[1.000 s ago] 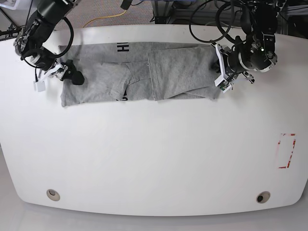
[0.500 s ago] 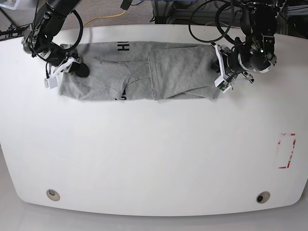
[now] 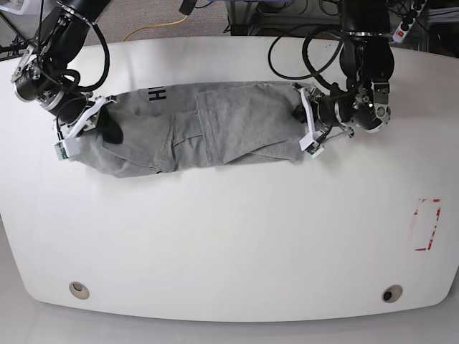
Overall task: Fold the T-shirt properly
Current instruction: 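Grasp both ends of the strip and push them toward each other, then fold the strip in half with the left gripper onto the right gripper's end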
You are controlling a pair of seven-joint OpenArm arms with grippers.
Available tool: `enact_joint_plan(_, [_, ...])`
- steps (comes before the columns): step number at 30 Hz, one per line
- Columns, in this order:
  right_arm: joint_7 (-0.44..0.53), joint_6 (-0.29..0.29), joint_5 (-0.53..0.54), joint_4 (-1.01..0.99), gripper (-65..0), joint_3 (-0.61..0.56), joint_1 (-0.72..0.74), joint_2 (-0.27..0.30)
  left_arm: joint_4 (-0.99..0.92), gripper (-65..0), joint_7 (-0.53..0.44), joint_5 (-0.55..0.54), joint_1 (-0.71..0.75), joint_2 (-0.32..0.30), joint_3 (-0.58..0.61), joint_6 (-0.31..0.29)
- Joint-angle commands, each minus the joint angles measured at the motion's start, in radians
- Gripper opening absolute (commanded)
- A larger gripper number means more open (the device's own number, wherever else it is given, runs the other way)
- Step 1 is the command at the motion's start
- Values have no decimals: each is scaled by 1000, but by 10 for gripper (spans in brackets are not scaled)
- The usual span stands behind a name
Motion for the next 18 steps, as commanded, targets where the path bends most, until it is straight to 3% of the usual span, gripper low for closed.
enact_joint_plan(1, [22,6,30,96,-650,-48,6,5,-21,-650,-12,48,-30,29,16,2])
enact_joint_plan(6, [22,6,37,141,-650,-145,3,-24,-59,-650,-20,130,-33,70,37,-2])
enact_joint_plan(18, [26,6,85,135,-650,-317,44,-127,-64,-650,-75,132,-16,76,41,-2])
